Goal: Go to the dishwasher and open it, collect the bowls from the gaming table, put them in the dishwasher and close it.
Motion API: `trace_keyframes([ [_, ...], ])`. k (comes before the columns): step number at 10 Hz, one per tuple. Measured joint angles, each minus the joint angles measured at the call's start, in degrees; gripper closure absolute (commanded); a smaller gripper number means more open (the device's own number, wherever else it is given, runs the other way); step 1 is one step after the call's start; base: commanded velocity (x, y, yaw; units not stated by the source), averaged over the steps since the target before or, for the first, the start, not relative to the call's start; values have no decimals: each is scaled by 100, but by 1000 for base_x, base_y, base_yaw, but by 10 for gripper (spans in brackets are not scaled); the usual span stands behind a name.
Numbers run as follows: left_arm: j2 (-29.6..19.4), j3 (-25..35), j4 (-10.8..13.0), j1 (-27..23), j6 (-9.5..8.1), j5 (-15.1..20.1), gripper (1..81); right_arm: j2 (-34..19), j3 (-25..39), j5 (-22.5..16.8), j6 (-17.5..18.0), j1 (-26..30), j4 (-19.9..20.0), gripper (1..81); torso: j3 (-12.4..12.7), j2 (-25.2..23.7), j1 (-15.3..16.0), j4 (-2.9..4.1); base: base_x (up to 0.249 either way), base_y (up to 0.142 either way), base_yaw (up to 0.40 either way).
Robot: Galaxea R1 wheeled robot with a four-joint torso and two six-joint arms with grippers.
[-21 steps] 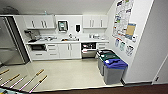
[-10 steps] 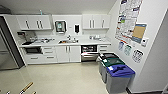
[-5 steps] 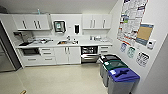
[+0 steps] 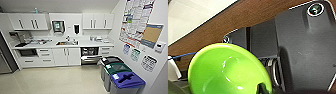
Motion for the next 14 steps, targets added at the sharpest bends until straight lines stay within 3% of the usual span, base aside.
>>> trace_keyframes([
  [11,13,0,-46,0,0,2,811,4,0,-11,0,20,0,811,0,0,2,0,230,0,0],
  [14,17,1,-50,2,2,0,811,4,0,-10,0,39,-2,811,0,0,2,0,212,61,0],
])
